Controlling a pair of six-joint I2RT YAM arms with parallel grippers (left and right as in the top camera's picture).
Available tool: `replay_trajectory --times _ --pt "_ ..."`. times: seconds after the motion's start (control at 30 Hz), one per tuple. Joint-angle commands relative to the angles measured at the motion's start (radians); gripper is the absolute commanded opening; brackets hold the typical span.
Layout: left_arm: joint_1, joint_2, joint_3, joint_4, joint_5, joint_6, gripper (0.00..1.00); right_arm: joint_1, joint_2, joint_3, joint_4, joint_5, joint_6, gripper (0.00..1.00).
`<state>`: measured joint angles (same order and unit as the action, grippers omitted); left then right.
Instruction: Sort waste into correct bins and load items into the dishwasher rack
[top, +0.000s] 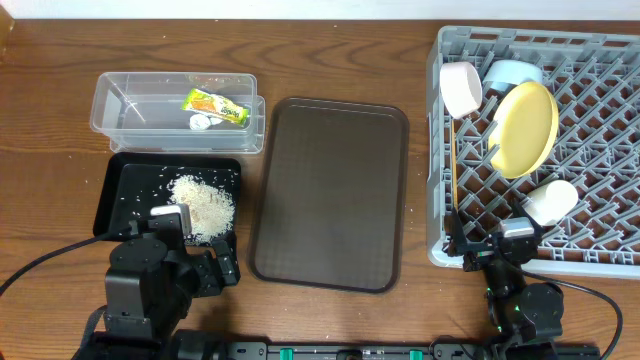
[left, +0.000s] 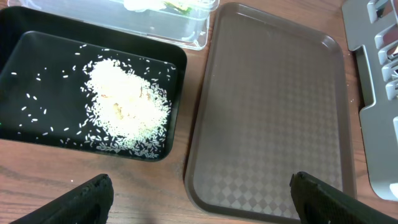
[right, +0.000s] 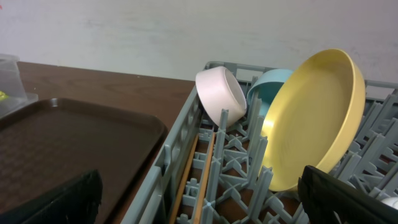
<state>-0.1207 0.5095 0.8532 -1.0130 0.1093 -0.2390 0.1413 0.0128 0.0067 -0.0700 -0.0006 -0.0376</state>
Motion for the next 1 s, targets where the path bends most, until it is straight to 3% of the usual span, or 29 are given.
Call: replay_trajectory --times 0.0,0.27,0.43,0.7,0.97 --pt "0.0 -0.002 0.0 0.002 0.003 -0.005 0.93 -0.01 -0.007 -0.001 -0.005 -0.008 -0.012 0.99" --pt "0.018 -0.008 -0.017 -0.013 -0.064 0.025 0.94 -0.01 -0.007 -0.001 -0.005 -0.007 -0.012 0.99" --pt "0.079 -0.089 -0.143 0.058 -0.098 0.026 0.93 -0.01 -0.007 -0.001 -0.005 -0.008 -0.012 0.99" --pt "0.137 -0.336 -0.499 0.393 -0.103 0.026 0.94 -0.01 -0.007 -0.001 -0.005 -0.007 -0.012 0.99" --pt "0.138 -0.507 -0.805 0.841 -0.104 0.05 0.94 -0.01 -0.007 -0.001 -0.005 -0.007 -0.012 0.99"
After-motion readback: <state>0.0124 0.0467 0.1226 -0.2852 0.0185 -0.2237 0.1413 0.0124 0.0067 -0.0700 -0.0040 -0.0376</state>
